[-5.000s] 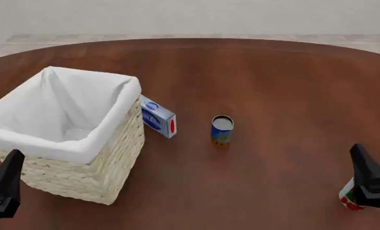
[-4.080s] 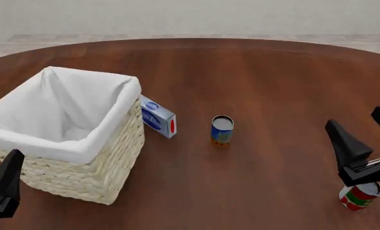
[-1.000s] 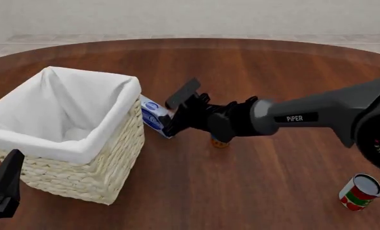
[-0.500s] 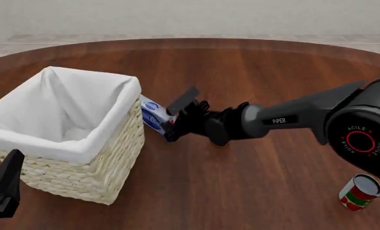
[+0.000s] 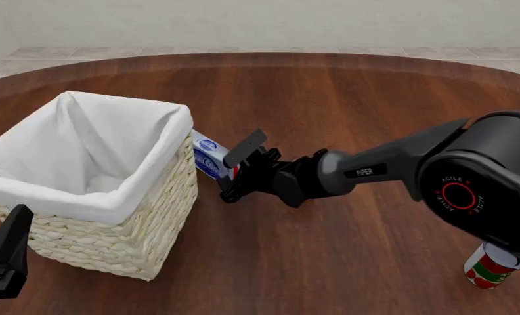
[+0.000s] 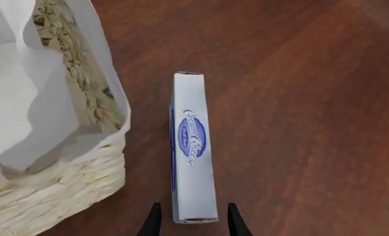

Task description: Pick up the cream cheese box, and put it in the basket.

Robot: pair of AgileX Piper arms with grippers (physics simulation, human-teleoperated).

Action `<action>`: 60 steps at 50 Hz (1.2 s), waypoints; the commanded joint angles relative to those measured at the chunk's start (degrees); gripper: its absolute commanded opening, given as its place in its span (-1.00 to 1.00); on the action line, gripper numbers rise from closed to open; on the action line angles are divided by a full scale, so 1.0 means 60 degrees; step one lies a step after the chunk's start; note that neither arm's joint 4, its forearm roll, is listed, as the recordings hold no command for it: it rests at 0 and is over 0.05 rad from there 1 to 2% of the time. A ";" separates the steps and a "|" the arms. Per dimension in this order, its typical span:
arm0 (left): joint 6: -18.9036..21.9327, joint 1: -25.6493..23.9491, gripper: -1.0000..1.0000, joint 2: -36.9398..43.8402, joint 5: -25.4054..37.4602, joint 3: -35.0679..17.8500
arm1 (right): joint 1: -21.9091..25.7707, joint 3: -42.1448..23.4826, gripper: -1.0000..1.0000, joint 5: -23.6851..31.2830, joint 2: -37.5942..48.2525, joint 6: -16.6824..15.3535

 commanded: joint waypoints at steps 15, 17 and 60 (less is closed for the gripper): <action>-0.0001 0.0001 1.00 0.0001 0.0001 0.0000 | -0.0008 -0.0415 1.00 0.0162 0.0298 -0.0095; -0.0001 0.0000 1.00 0.0001 0.0002 0.0000 | 0.0029 -0.0329 1.00 0.0119 0.0246 -0.0036; 0.0000 0.0001 1.00 0.0000 0.0001 0.0000 | -0.0544 0.3600 -1.00 -0.0395 -0.4718 -0.0732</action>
